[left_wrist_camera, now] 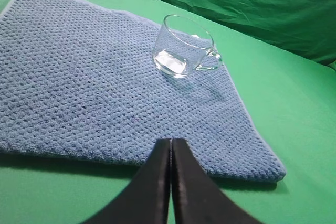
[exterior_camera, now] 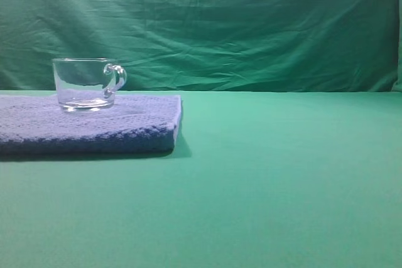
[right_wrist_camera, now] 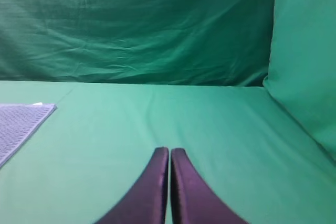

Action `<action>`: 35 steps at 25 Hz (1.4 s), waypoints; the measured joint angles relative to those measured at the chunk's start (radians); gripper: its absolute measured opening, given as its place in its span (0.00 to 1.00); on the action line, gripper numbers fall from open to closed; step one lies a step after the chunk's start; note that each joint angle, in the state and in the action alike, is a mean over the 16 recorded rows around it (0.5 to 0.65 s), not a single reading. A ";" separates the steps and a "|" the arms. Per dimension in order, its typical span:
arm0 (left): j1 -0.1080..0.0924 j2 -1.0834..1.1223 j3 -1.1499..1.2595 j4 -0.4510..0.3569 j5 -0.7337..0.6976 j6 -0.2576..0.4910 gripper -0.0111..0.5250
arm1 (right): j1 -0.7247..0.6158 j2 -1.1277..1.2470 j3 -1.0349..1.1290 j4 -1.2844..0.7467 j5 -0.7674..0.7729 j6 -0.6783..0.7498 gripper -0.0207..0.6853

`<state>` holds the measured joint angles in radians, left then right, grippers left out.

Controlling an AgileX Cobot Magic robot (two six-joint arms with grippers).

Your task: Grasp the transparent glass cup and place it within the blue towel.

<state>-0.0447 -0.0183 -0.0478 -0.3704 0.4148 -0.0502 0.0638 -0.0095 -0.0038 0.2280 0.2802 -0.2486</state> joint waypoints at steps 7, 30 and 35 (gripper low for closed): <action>0.000 0.000 0.000 0.000 0.000 0.000 0.02 | 0.000 0.000 0.029 -0.019 0.053 0.032 0.03; 0.000 0.000 0.000 0.000 0.000 0.000 0.02 | 0.000 0.000 0.031 -0.101 0.112 0.164 0.03; 0.000 0.000 0.000 0.000 0.000 0.000 0.02 | 0.000 0.000 0.031 -0.101 0.112 0.164 0.03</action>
<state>-0.0447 -0.0183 -0.0478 -0.3704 0.4148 -0.0502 0.0638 -0.0095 0.0270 0.1275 0.3926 -0.0850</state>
